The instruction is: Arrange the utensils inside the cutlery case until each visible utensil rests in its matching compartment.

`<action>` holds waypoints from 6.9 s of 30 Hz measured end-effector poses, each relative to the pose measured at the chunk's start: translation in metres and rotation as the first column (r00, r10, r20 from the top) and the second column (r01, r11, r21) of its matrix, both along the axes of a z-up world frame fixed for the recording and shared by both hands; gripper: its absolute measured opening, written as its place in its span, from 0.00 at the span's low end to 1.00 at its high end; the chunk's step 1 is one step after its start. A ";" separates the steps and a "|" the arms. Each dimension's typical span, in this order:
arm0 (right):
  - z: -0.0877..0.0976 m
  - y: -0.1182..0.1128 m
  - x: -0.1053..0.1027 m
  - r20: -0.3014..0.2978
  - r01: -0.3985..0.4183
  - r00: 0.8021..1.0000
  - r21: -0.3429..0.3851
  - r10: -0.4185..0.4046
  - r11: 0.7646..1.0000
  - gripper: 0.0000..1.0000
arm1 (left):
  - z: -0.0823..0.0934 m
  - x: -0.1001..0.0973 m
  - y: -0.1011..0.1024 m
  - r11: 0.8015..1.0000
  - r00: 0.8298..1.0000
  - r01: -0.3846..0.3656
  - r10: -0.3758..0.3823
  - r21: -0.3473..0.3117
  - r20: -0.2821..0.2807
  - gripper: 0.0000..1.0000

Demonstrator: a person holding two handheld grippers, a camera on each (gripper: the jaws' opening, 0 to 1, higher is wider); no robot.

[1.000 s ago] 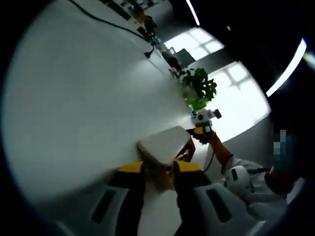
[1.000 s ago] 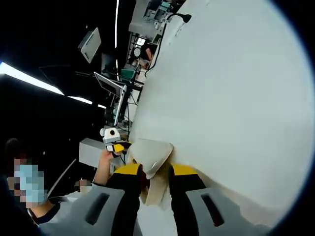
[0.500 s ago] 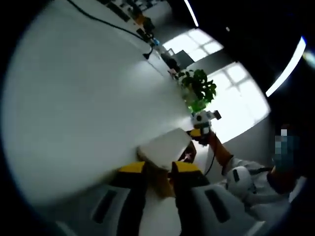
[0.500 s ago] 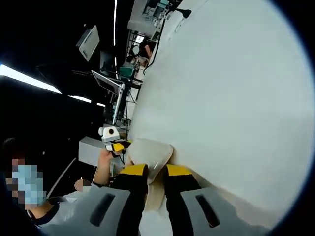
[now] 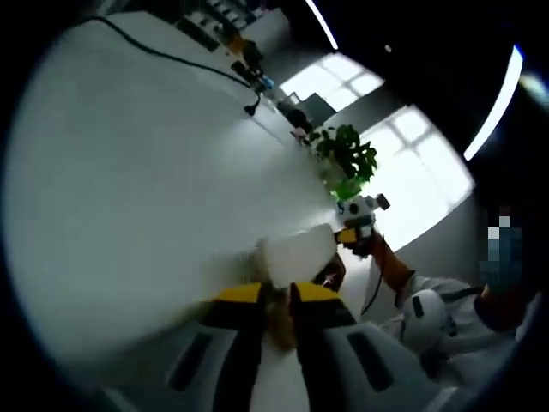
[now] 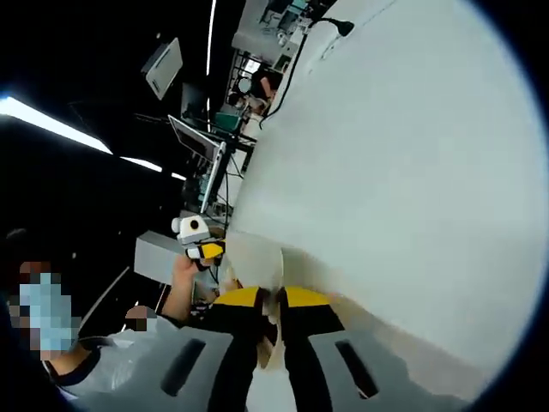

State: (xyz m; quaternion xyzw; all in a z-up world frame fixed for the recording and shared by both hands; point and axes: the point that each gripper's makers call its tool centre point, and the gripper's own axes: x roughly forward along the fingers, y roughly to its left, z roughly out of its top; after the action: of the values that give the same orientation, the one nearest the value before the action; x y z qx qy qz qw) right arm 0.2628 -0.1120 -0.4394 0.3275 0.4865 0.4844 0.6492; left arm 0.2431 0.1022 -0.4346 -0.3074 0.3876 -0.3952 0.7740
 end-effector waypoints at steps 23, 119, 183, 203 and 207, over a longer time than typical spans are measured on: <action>0.013 -0.010 -0.038 0.035 0.001 0.999 0.024 -0.002 1.000 0.07 | 0.000 -0.042 -0.027 0.997 0.999 0.033 -0.034 0.069 0.018 0.13; 0.003 -0.017 -0.053 0.036 0.169 0.984 0.078 -0.172 0.983 0.05 | -0.010 -0.044 -0.037 0.423 0.551 0.089 -0.775 0.902 0.310 0.53; -0.007 0.000 -0.044 0.572 -0.259 0.213 -0.749 0.792 0.610 0.41 | -0.022 -0.047 -0.044 0.228 0.501 0.210 -0.860 0.951 0.096 0.41; -0.004 -0.002 -0.051 0.567 -0.225 0.353 -0.721 0.744 0.656 0.41 | -0.012 -0.031 -0.045 0.086 0.337 0.324 -0.941 0.942 -0.030 0.41; -0.007 -0.003 -0.052 0.561 -0.215 0.358 -0.728 0.746 0.651 0.41 | -0.017 -0.028 -0.045 0.077 0.323 0.329 -0.946 0.941 -0.036 0.41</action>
State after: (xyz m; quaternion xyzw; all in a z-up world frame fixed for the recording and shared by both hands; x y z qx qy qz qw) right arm 0.2111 -0.1155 -0.4469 -0.3088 0.3062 0.5957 0.6753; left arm 0.2154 0.0570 -0.4521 0.4817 0.3425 -0.5493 0.5907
